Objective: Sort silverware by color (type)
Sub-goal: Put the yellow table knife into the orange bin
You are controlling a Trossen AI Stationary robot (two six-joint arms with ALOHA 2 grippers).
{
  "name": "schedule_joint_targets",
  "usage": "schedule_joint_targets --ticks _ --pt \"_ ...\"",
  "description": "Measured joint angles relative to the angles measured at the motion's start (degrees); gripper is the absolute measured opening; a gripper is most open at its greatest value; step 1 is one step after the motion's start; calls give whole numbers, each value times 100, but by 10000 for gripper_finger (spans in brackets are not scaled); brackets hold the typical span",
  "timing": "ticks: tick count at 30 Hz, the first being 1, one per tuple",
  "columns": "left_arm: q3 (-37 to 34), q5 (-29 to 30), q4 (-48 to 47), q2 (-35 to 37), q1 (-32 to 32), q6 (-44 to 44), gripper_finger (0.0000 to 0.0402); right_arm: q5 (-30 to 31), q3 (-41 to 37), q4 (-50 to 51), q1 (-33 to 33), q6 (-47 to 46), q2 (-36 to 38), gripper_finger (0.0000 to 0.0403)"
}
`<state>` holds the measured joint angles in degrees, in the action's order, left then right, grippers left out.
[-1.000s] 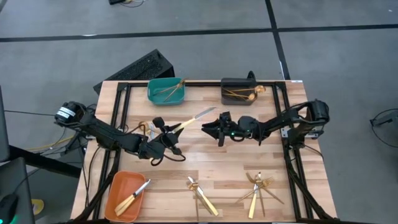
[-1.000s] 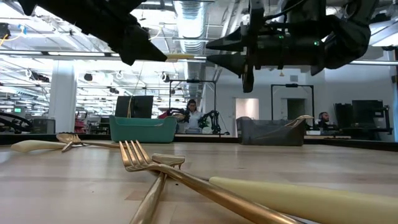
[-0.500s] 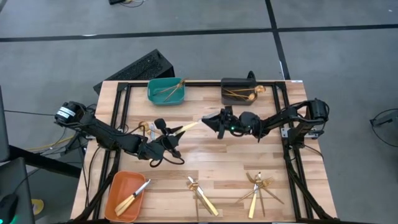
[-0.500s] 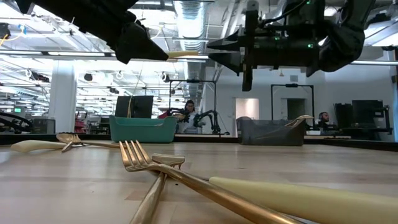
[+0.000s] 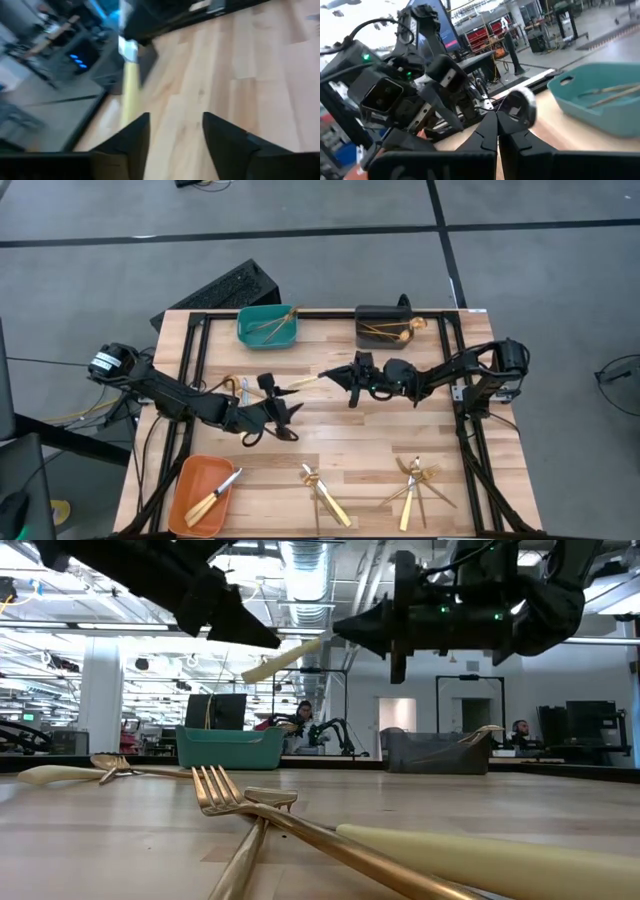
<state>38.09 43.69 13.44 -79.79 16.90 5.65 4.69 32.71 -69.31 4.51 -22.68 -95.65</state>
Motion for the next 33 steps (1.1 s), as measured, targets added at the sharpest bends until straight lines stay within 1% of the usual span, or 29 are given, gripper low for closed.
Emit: schedule_joint_targets --ticks 2,4,6,9,11,14,17,19,21,24,27,29,30,31,33 --pt "0 -399 44 0 -110 -26 197 -289 0 6 8 340 3 21" --pt "0 -790 117 0 -225 -34 206 -718 5 33 40 487 1 21" --pt "0 -946 178 0 -322 -124 209 -1107 52 114 74 604 1 21" --pt "0 -938 292 0 -484 -260 210 -1517 124 158 89 793 1 21" --pt "0 -1102 392 0 -577 -313 211 -1645 162 161 80 852 1 21" --pt "0 -1540 551 0 -760 -342 211 -1822 262 371 83 992 1 21" --pt "0 -2041 657 0 -944 -427 211 -1835 361 541 29 1196 2 21" --pt "0 -2329 766 0 -1031 -514 203 -1839 436 644 -17 1326 2 21" --pt "0 -2452 770 0 -1079 -549 186 -1827 492 753 -57 1424 1 21" --pt "0 -2464 748 0 -1092 -519 146 -1797 513 769 -87 1442 1 21" --pt "0 -2490 714 0 -1090 -507 88 -1773 514 779 -87 1518 1 21" --pt "0 -2482 716 0 -1086 -514 43 -1762 516 779 -83 1526 1 27" --pt "0 -2397 716 0 -1073 -613 26 -1760 516 784 -83 1539 1 35" --pt "0 -2255 700 0 -1036 -763 19 -1755 518 795 -83 1521 1 45" --pt "0 -1841 608 10 -875 -1087 19 -1694 527 863 -83 1397 1 68"
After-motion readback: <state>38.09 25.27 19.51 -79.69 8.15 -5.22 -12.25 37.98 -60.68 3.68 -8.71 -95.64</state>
